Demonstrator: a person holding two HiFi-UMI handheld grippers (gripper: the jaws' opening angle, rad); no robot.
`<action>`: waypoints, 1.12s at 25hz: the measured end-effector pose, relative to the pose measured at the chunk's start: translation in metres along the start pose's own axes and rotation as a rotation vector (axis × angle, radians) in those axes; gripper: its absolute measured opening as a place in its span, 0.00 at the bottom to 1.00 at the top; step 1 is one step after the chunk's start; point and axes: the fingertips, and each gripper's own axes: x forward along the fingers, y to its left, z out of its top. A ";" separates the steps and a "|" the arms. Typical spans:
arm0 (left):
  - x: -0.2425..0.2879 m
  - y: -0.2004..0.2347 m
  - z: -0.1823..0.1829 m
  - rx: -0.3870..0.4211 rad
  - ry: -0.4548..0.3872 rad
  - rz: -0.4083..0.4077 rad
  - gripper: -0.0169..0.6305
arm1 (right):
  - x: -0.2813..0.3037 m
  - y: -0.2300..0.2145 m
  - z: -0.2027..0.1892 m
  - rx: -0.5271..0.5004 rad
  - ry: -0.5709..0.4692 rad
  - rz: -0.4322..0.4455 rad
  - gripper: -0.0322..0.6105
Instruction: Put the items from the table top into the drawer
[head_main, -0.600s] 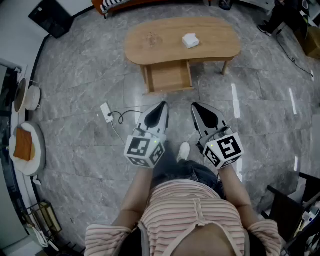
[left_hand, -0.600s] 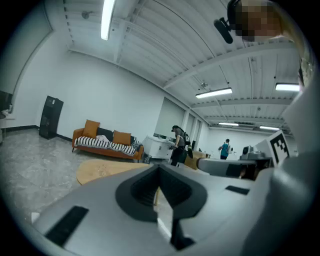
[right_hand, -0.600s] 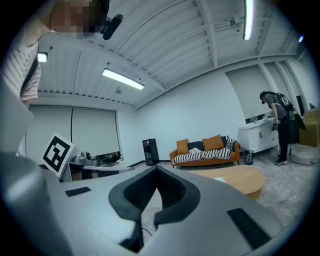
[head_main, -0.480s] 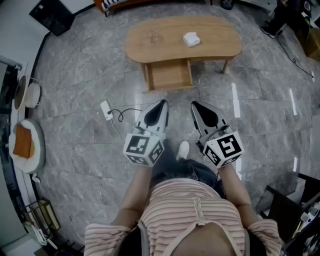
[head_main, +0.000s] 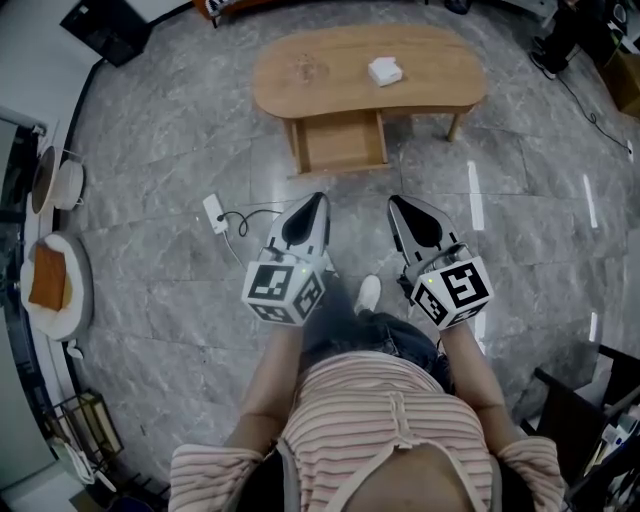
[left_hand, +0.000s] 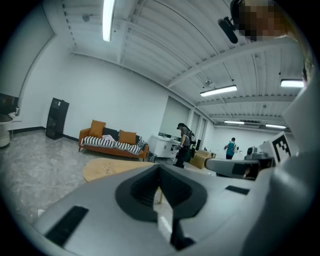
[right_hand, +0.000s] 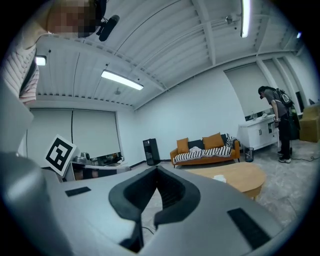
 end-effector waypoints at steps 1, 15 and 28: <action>0.000 0.002 -0.001 -0.002 0.001 0.010 0.05 | -0.001 -0.001 -0.001 0.006 -0.002 0.004 0.06; 0.007 0.014 -0.002 0.029 0.032 0.095 0.05 | -0.005 -0.032 0.000 0.049 0.000 -0.004 0.06; 0.032 0.034 0.014 0.026 0.044 0.133 0.05 | 0.011 -0.067 0.011 0.083 0.004 -0.062 0.06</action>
